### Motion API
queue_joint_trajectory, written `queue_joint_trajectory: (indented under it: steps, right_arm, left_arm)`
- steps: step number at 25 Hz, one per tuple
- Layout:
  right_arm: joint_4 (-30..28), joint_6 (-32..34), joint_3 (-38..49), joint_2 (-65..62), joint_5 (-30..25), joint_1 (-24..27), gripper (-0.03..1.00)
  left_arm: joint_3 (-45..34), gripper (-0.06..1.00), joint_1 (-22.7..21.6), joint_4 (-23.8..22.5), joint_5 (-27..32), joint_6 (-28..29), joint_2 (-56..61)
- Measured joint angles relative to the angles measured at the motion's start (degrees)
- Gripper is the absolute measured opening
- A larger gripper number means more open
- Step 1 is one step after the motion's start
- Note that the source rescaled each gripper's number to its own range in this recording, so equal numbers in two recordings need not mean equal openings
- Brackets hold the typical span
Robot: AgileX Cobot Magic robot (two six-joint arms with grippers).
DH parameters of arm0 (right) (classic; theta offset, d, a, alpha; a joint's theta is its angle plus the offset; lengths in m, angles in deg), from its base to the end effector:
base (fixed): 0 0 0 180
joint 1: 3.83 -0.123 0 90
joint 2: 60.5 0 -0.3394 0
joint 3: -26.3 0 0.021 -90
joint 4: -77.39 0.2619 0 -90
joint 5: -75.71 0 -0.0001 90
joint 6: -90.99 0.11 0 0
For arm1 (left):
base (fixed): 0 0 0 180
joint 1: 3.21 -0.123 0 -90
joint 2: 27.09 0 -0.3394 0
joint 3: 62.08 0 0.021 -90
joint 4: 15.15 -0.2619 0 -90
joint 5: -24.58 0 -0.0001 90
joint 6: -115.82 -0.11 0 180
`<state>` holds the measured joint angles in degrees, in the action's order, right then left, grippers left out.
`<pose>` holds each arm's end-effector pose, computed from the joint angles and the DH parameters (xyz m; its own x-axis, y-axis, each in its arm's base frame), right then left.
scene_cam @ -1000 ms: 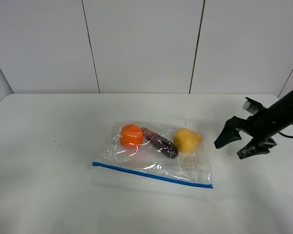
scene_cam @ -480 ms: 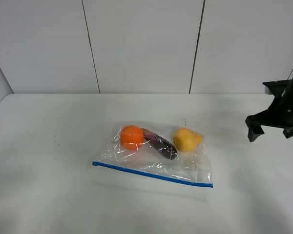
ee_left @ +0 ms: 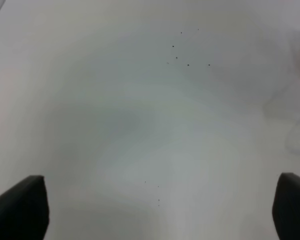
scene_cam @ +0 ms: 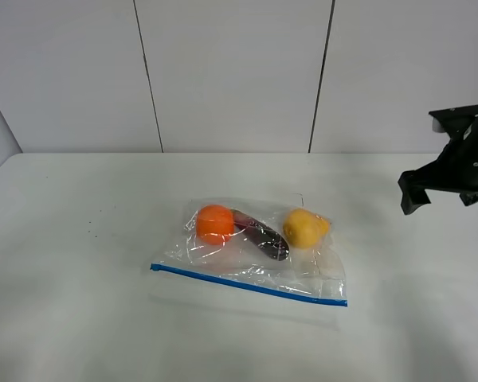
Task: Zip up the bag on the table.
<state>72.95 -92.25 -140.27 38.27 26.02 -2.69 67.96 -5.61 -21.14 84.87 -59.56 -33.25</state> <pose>0.3362 -0.0132 0.2746 -0.9485 -0.0875 -0.3045 -0.0631 0.9940 -0.0890 -0.0339 0.0086 0.2743 -0.4386 -0.0470 -0.8975 -0.1355 0.9907 0.0144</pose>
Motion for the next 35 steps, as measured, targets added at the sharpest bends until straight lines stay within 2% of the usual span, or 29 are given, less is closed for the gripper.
queue_joint_trajectory:
  steps: [11,18,23,28,35]
  right_arm:
    - [0.4,-2.2,0.0,-23.5,-0.3,0.0,1.0]
    - [4.0,-4.0,0.7,-37.8,-0.8,0.0,1.0]
    - [5.6,-5.1,8.0,-50.8,2.4,0.0,1.0]
    - [5.8,-5.9,17.2,-64.0,2.5,0.0,1.0]
    - [6.0,-5.9,23.0,-80.4,2.5,0.0,1.0]
  left_arm:
    - [0.0,1.0,0.0,0.0,0.0,0.0,0.0]
    - [0.0,1.0,0.0,0.0,0.0,0.0,0.0]
    - [0.0,1.0,0.0,0.0,0.0,0.0,0.0]
    - [0.0,1.0,0.0,0.0,0.0,0.0,0.0]
    - [0.0,1.0,0.0,0.0,0.0,0.0,0.0]
